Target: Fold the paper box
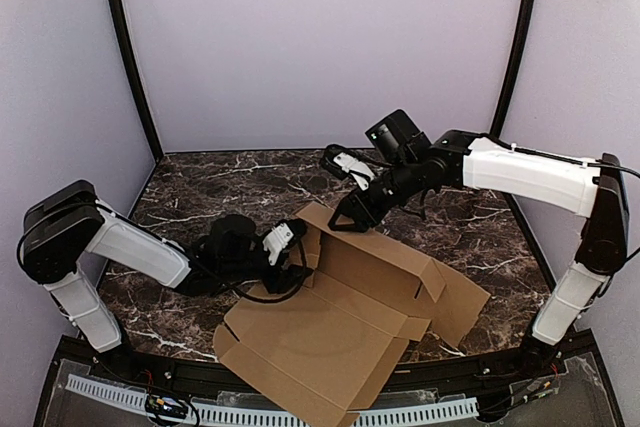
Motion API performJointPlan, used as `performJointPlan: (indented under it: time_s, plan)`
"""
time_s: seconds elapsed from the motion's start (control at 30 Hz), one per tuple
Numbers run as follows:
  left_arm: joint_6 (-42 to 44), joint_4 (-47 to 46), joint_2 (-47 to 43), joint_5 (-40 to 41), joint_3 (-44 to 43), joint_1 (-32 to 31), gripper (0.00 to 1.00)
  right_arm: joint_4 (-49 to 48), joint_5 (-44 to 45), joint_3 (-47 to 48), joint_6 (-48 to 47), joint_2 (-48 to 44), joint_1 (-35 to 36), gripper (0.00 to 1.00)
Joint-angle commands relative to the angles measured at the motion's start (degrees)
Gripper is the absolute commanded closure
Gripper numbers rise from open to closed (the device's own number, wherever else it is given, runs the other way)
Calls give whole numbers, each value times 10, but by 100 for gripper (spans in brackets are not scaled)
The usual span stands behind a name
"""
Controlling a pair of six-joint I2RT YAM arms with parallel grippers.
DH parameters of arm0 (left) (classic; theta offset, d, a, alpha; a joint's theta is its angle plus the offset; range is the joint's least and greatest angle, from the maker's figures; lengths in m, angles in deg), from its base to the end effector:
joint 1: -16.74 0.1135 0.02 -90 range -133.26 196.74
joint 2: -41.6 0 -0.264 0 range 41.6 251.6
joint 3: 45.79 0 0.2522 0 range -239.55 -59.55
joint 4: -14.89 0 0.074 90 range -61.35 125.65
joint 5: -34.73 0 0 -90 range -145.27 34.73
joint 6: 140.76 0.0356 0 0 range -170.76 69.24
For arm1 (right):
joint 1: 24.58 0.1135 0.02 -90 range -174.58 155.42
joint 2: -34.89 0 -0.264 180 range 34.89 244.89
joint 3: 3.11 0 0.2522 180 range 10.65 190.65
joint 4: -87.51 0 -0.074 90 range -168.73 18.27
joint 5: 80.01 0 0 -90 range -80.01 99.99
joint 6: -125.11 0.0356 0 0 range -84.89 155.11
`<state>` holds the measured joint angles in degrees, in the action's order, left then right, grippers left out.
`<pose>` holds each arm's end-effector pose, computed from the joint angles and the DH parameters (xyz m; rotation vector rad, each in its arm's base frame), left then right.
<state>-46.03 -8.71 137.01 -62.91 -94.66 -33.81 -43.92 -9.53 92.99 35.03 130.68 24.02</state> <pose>0.1990 -0.2493 0.1507 1.0182 1.7513 -0.6465 0.2360 0.2857 0.2973 -1.1801 2.2109 0.7839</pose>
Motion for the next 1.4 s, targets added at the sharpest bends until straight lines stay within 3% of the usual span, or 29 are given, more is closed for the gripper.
performJointPlan:
  time_s: [0.0, 0.13, 0.27, 0.37, 0.43, 0.83, 1.2, 1.33, 1.37]
  plan:
    - [-7, 54, 23, 10, 4, -3, 40, -3, 1, -20, 0, -1, 0, 52]
    - [-9, 59, 18, 25, 10, -3, 48, -9, 0, -29, 14, -1, 0, 54]
    - [-14, 61, 14, 38, 12, -3, 71, -16, -3, -37, 14, -3, 0, 55]
    - [-18, 60, 16, 42, 6, -3, 97, -19, -4, -39, 15, -5, 0, 56]
    - [-22, 54, 19, 35, 4, -3, 99, -20, -2, -41, 17, -6, 1, 56]
    - [-53, 9, 43, 37, -13, -3, 92, -41, 2, -73, 34, -13, 8, 58]
    - [-78, -106, 71, 100, 5, -3, 66, -58, 5, -92, 52, 5, 26, 59]
    - [-66, -145, 91, 128, 4, -3, 69, -62, 9, -98, 61, 4, 30, 59]
    - [-63, -156, 97, 134, 4, -3, 83, -64, 9, -102, 63, 2, 31, 59]
